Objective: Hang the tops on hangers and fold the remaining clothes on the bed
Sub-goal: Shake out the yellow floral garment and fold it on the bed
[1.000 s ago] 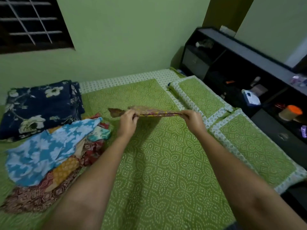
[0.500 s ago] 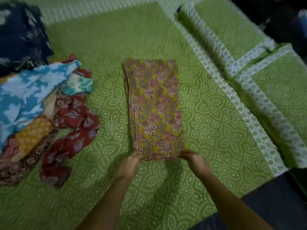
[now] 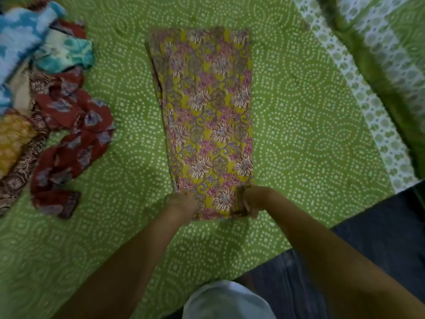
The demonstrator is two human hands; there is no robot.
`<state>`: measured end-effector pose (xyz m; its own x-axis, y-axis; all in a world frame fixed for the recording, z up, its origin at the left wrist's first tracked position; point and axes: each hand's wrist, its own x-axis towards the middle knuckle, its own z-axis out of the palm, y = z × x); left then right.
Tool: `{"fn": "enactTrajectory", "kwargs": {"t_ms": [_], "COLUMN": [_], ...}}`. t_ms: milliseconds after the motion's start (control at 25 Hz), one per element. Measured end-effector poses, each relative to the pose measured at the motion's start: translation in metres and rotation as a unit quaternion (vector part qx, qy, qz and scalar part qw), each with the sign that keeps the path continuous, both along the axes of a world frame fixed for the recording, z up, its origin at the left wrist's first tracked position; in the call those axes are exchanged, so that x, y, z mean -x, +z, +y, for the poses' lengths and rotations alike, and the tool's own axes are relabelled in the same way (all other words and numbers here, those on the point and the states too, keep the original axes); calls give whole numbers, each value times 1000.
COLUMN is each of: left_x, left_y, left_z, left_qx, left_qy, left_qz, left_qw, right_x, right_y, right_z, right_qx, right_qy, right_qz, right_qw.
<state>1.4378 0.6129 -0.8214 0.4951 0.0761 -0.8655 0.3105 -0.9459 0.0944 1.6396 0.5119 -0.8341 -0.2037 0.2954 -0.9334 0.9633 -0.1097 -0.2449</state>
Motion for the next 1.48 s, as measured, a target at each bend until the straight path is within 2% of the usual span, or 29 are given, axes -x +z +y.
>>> {"fn": "enactTrajectory", "kwargs": {"t_ms": [40,80,120,200,240,280,320,360,400,440,480,520,600,640,680,760,840,880,920,1000,1040,1080,1120,1160,1240,1320,1360,1400,1480], "left_x": [10,21,30,44,44,34,20,1,-22,-45,-65,-83,-105,-109,-112,-118,-127,-130,-128,-110,-102,-100,-106,-115,-136,-151,-151,-143,-99], "left_y": [-5,-12,-18,-28,-31,-23,-20,-16,-15,-14,-22,-34,-65,-78,-85,-93,-80,-73,-71,-68,-71,-72,-72,-69,-60,-52,-51,-53,-64], "left_z": [-21,-39,-54,-88,-97,-98,-91,-77,-57,-33,-6,16,58,82,108,158,177,173,160,136,141,156,177,198,221,195,162,119,27], "left_qx": [23,48,70,115,130,118,90,38,-26,-65,-82,-87,-142,-182,-218,-279,-311,-308,-286,-195,-170,-178,-201,-224,-265,-285,-291,-293,-261], "left_qy": [-29,-81,-83,-76,-49,-3,77,183,268,348,392,399,345,325,335,393,436,402,331,164,140,161,221,289,376,408,404,386,317], "left_qz": [10,9,33,43,45,25,-53,-159,-281,-352,-392,-397,-367,-363,-364,-345,-330,-343,-364,-391,-388,-381,-361,-338,-313,-339,-350,-347,-332], "left_qw": [999,996,994,989,989,993,992,969,921,867,828,822,852,854,841,805,777,791,822,884,895,893,883,867,831,798,794,803,849], "right_x": [12,22,33,40,43,44,45,43,38,32,25,17,-9,-29,-52,-94,-112,-109,-100,-82,-90,-104,-118,-129,-132,-93,-61,-28,23], "right_y": [-5,-26,-47,-53,-36,-18,2,12,15,12,1,-12,-48,-61,-70,-76,-60,-53,-53,-53,-55,-57,-58,-54,-44,-40,-38,-38,-40], "right_z": [-20,-43,-62,-85,-82,-69,-51,-33,-12,13,37,58,92,106,119,149,171,172,166,147,147,157,174,193,216,204,180,146,65], "right_qx": [-1,-30,-54,-110,-144,-148,-173,-232,-314,-373,-409,-434,-473,-491,-507,-521,-497,-490,-504,-506,-497,-494,-485,-473,-453,-492,-509,-504,-452], "right_qy": [-25,-125,-213,-162,-121,-126,-147,-220,-310,-378,-410,-391,-248,-182,-149,-178,-297,-302,-251,-37,21,25,-24,-116,-296,-397,-422,-433,-405], "right_qz": [-5,-18,-40,-15,-5,24,48,44,27,5,-4,-14,-70,-105,-133,-201,-252,-253,-229,-125,-91,-95,-137,-187,-234,-188,-147,-112,-69], "right_qw": [1000,992,975,981,982,981,973,946,897,847,816,811,843,846,839,811,775,778,794,853,862,864,864,853,808,752,736,739,792]}}
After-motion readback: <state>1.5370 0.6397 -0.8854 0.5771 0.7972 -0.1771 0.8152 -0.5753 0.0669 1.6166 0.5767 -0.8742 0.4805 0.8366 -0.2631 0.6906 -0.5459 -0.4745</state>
